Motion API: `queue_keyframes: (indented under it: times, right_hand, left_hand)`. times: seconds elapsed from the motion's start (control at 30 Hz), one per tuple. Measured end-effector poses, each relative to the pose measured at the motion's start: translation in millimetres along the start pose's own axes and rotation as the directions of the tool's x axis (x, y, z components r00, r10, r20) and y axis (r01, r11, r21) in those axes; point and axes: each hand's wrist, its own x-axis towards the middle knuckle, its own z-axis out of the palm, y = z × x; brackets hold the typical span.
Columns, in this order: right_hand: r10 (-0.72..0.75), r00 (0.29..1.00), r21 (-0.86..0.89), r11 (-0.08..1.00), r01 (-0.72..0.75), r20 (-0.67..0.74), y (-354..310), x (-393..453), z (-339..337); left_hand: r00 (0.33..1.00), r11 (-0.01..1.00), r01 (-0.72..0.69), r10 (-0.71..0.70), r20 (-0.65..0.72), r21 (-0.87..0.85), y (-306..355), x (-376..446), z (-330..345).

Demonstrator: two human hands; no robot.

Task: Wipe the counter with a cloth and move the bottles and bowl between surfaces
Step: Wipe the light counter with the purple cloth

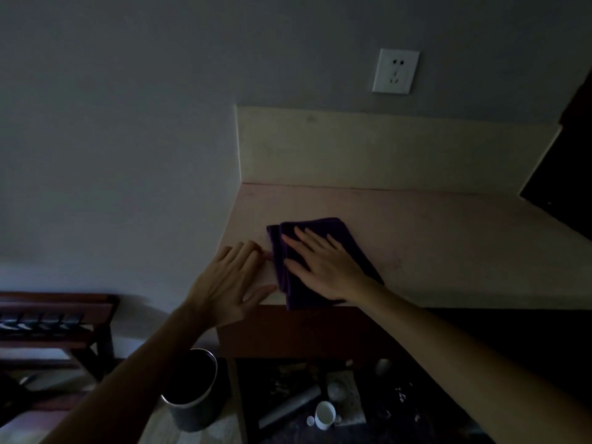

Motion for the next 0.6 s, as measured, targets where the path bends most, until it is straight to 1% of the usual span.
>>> queue_keyframes:
  times: [0.1, 0.17, 0.23, 0.37, 0.5, 0.6]
  right_hand:
    - [0.012, 1.0, 0.006, 1.0, -0.012, -0.005, -1, -4, 0]
    - [0.0, 1.0, 0.022, 1.0, 0.0, 0.007, 2, 7, -2]
    - [-0.007, 1.0, 0.031, 0.999, 0.006, 0.027, 6, 28, -3]
    - [0.003, 0.999, 0.033, 0.999, -0.005, 0.042, 11, 106, -1]
    - [0.011, 0.999, 0.033, 0.999, -0.012, 0.046, 10, 193, 5]
    - [0.03, 0.999, 0.03, 0.999, -0.031, 0.03, 8, 235, 7]
  left_hand:
    - [1.0, 1.0, -0.025, 0.025, -0.003, 0.015, -5, -3, 3]
    - [0.998, 0.998, -0.055, 0.056, -0.017, 0.043, -9, -2, 7]
    - [0.998, 0.998, -0.054, 0.056, -0.041, 0.044, -11, -4, 11]
    - [0.999, 0.999, -0.026, 0.027, -0.038, 0.031, -8, -6, 13]
    - [0.999, 0.999, -0.044, 0.044, -0.016, 0.007, -12, -5, 15]
    - [0.999, 0.999, -0.035, 0.035, 0.003, 0.001, -14, -3, 15]
